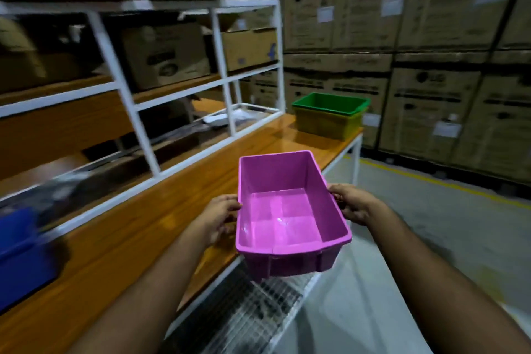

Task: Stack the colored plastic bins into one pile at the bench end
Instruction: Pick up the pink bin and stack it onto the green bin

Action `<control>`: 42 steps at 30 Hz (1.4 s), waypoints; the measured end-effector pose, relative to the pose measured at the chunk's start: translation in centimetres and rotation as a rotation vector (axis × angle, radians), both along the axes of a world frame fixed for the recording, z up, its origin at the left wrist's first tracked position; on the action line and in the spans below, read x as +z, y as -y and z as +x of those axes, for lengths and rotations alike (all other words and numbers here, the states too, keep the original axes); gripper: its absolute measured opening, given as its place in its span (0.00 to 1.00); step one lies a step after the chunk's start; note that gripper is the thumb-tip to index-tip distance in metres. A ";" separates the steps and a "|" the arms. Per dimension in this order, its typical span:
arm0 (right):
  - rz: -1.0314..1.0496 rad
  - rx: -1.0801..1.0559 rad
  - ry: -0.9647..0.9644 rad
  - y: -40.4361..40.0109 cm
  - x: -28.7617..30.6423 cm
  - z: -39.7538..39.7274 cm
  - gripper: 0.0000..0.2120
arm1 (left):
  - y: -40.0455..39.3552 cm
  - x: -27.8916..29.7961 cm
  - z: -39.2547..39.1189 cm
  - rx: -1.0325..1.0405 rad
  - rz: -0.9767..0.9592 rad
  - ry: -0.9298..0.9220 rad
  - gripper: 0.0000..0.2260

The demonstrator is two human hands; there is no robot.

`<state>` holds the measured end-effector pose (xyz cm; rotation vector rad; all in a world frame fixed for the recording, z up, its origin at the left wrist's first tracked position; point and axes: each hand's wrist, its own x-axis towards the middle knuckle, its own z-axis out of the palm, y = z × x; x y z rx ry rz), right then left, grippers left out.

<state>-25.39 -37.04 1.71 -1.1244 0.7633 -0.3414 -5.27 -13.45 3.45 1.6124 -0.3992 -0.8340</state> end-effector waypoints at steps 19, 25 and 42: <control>-0.172 -0.638 -0.005 35.5 4.9 -29.0 0.06 | 49.0 5.7 -20.7 -0.509 -0.051 0.024 0.08; -0.234 -0.675 -0.015 47.1 5.6 -29.1 0.07 | 61.6 6.9 -19.7 -0.501 -0.040 0.028 0.06; -0.298 -0.414 0.124 81.1 10.6 -9.3 0.09 | 87.2 11.9 -3.8 -0.225 -0.163 -0.049 0.05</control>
